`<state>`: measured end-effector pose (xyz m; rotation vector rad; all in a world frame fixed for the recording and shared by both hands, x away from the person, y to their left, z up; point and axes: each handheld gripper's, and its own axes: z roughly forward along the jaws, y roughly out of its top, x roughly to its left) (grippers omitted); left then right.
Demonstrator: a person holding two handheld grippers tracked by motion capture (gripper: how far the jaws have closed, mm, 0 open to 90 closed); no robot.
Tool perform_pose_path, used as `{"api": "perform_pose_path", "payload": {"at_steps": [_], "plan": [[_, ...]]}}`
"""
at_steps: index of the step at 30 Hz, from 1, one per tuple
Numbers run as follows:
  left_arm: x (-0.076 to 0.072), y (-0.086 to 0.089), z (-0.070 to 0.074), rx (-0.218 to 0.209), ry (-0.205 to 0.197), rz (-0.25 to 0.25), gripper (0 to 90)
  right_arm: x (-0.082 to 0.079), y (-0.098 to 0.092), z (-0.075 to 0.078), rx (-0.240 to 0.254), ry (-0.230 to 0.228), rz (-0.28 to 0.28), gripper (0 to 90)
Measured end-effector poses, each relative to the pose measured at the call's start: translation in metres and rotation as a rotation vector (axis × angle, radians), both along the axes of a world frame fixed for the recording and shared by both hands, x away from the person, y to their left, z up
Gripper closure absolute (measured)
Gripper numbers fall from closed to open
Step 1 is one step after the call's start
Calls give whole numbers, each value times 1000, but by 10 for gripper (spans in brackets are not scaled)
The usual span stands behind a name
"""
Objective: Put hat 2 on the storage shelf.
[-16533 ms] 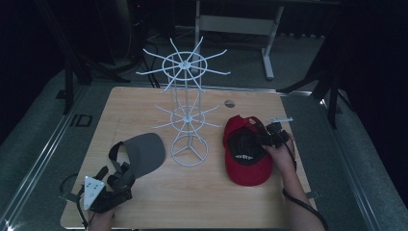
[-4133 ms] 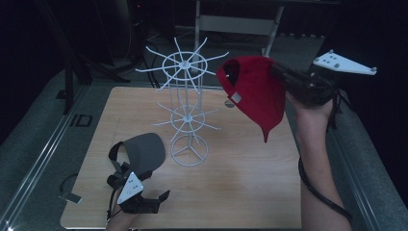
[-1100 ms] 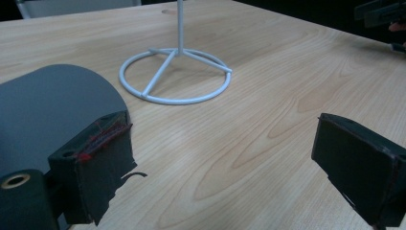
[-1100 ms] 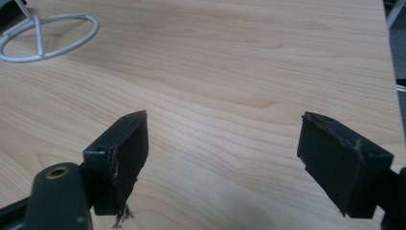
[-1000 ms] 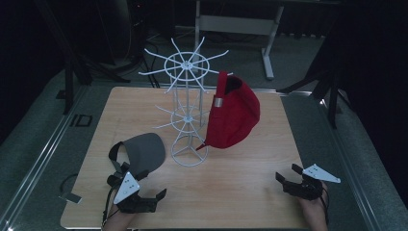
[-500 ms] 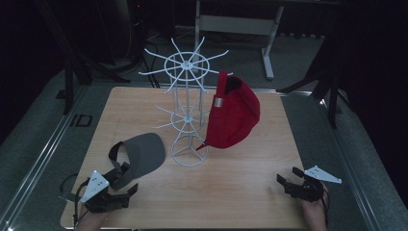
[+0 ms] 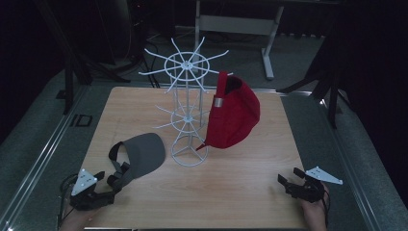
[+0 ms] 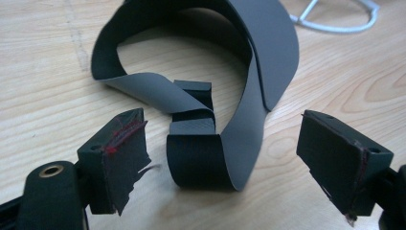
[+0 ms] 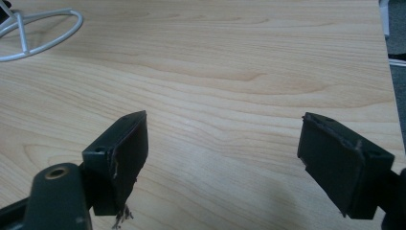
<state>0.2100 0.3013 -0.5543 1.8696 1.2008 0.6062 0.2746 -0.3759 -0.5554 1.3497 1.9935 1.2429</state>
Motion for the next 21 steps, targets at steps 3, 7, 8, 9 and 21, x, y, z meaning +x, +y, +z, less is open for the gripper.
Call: {"api": "perform_pose_path", "payload": {"at_steps": [3, 7, 8, 9, 21], "plan": [[9, -3, -2, -3, 25, -18, 178, 0, 1, 0, -3, 3, 3, 176], [20, 0, -5, -12, 40, -2, 218, 0, 0, 0, 7, 3, 2, 176], [23, 1, -5, -14, 37, 14, 272, 0, 0, 0, 14, 7, 0, 176], [29, 5, -3, -47, 30, 36, 274, 0, 0, 0, 12, 7, 1, 177], [49, -8, -7, 102, 87, 1, 388, 1, 2, 0, -5, 14, 3, 178]]}}
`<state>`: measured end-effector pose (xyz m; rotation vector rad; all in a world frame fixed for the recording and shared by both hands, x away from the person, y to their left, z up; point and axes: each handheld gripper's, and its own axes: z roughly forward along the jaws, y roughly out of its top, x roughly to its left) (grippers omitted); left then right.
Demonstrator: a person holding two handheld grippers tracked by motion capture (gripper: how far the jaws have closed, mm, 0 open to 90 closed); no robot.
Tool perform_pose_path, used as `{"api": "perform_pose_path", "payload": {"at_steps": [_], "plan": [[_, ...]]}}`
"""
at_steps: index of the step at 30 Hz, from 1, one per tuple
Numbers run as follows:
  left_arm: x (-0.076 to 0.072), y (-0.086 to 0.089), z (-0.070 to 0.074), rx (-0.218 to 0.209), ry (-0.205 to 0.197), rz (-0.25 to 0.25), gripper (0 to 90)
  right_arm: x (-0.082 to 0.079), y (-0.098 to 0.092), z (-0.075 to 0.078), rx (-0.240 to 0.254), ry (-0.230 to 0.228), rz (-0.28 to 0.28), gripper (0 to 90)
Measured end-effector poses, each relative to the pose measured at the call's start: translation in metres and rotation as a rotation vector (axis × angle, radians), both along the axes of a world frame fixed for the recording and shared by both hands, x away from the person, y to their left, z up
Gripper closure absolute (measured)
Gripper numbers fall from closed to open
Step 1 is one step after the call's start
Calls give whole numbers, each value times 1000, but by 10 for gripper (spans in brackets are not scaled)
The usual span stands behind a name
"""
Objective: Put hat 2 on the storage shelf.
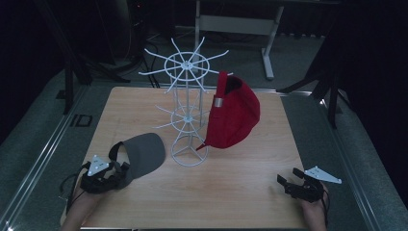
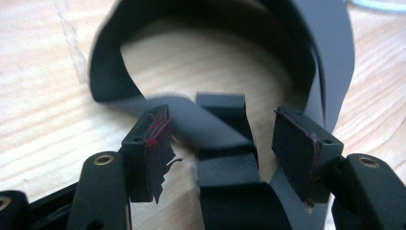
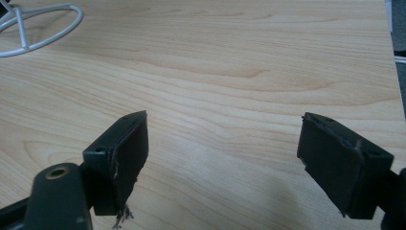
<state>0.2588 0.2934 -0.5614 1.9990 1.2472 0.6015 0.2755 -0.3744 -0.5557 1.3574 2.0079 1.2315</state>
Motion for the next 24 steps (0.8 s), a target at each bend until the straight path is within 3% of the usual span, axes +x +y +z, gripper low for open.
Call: {"api": "perform_pose_path", "payload": {"at_steps": [2, 5, 8, 10, 11, 12, 14, 15, 17, 18, 19, 24], "plan": [[1, -2, -3, 28, 27, 9, 388, 0, 0, 0, -3, 1, 2, 178], [0, 0, -3, 12, 31, 12, 434, 1, 1, 0, -7, 6, 1, 178], [-1, 1, -3, 18, 28, 15, 603, 1, 1, 0, -11, 8, 0, 178], [-1, 2, -2, 4, 38, 9, 630, 1, 1, 0, -11, 12, -4, 178], [-1, 2, -2, 3, 40, 7, 707, 1, 1, 0, -8, 16, -2, 178], [-1, 0, -1, 28, 40, 16, 733, 1, 1, 0, -7, 15, -3, 179], [-1, 0, -1, 28, 40, 16, 766, 1, 1, 0, -7, 17, -1, 179], [-1, -2, 1, 38, 36, 19, 831, 1, 1, 0, -7, 18, -1, 179], [-1, -3, 2, 41, 33, 18, 846, 1, 1, 0, -8, 18, 0, 179], [0, -1, 2, 15, 39, 26, 861, 1, 1, 0, -5, 17, 0, 179], [0, -1, 2, 15, 39, 26, 865, 1, 1, 0, -5, 17, 0, 179], [-3, 1, 2, -6, 14, 24, 874, 1, 0, 0, 5, 16, 0, 179]]}}
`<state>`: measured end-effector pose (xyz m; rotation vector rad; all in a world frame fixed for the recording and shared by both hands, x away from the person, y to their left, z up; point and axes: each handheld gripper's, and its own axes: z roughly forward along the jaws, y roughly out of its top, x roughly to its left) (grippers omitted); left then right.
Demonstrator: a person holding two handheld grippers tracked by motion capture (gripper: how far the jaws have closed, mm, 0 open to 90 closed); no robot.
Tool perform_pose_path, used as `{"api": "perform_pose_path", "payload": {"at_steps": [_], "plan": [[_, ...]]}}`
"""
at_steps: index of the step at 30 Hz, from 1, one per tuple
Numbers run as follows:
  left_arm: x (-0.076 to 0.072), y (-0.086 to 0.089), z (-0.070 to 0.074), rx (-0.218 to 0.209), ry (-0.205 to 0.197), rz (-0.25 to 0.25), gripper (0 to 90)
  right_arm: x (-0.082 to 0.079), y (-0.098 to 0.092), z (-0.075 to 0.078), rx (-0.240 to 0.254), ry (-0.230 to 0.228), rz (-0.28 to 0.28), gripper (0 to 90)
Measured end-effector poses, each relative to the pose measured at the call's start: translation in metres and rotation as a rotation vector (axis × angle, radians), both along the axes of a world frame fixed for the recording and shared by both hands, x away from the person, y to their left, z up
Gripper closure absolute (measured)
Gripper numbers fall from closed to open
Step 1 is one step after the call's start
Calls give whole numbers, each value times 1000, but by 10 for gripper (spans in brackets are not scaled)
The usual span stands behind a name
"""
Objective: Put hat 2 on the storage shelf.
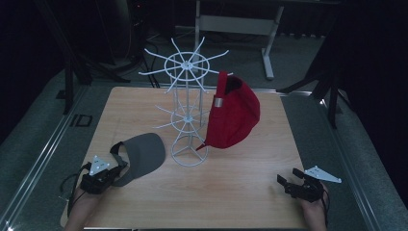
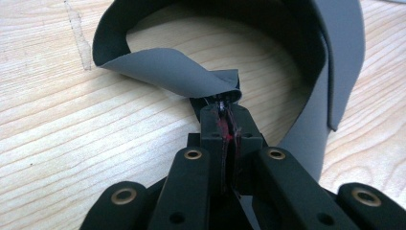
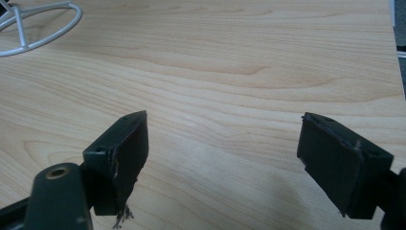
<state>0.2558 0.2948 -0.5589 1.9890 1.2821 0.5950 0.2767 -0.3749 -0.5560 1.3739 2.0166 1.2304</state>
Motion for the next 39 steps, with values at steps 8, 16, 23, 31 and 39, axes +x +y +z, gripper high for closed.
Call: {"api": "perform_pose_path", "payload": {"at_steps": [8, 16, 23, 31, 39], "plan": [[-8, 9, 20, -106, -109, -42, 875, 0, 0, 0, -1, -2, -1, 179], [-12, 6, 42, -129, -194, -68, 876, -1, 0, 0, 2, -3, -3, 179], [-15, -6, 72, -132, -302, -125, 876, -1, -1, 0, 6, -5, -5, 179], [-17, -18, 98, -142, -378, -152, 876, -1, -2, 0, 16, -7, -7, 178], [-18, -32, 133, -180, -489, -162, 876, -2, -3, 0, 20, -8, -8, 178]]}}
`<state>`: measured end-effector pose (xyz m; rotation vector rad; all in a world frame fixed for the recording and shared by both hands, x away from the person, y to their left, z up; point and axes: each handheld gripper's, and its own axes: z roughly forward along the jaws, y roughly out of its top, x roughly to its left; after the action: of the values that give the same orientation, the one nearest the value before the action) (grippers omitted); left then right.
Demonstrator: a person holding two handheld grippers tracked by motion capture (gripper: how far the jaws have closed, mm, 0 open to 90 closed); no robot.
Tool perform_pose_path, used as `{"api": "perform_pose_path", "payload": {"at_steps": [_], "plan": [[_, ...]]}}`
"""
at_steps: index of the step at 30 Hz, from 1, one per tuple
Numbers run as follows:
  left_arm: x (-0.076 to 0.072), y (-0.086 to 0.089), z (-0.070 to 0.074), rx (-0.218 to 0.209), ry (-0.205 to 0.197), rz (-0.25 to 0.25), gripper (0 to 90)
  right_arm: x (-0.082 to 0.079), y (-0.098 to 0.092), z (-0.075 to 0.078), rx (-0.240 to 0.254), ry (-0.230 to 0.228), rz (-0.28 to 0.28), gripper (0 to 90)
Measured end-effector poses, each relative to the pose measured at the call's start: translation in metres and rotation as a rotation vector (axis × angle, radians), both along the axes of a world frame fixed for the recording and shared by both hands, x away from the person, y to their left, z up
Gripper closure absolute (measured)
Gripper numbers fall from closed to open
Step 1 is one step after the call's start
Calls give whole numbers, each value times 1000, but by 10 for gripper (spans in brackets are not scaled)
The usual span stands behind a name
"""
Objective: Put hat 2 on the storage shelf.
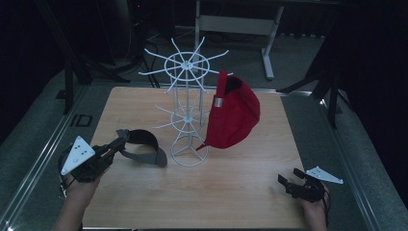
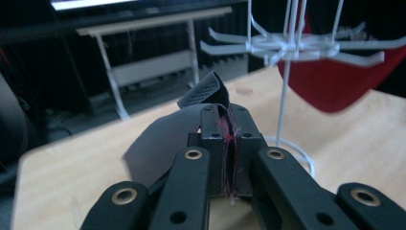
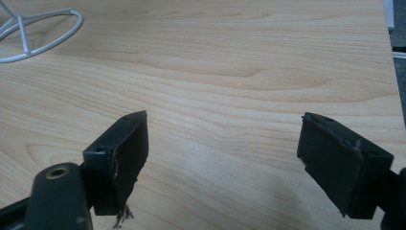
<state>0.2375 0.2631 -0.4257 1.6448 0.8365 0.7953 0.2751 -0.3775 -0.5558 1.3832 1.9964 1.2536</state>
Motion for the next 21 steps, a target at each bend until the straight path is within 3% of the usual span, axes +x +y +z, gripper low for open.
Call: {"api": "perform_pose_path", "payload": {"at_steps": [4, 11, 21], "plan": [[3, -8, 14, 0, -42, -4, 876, 0, 0, 0, 2, 0, 0, 178], [6, -17, 36, 8, -76, -32, 877, 0, -1, 0, 3, 0, 0, 178], [-9, -12, 60, -2, -129, -32, 876, 1, 0, 0, -1, 4, 2, 179]]}}
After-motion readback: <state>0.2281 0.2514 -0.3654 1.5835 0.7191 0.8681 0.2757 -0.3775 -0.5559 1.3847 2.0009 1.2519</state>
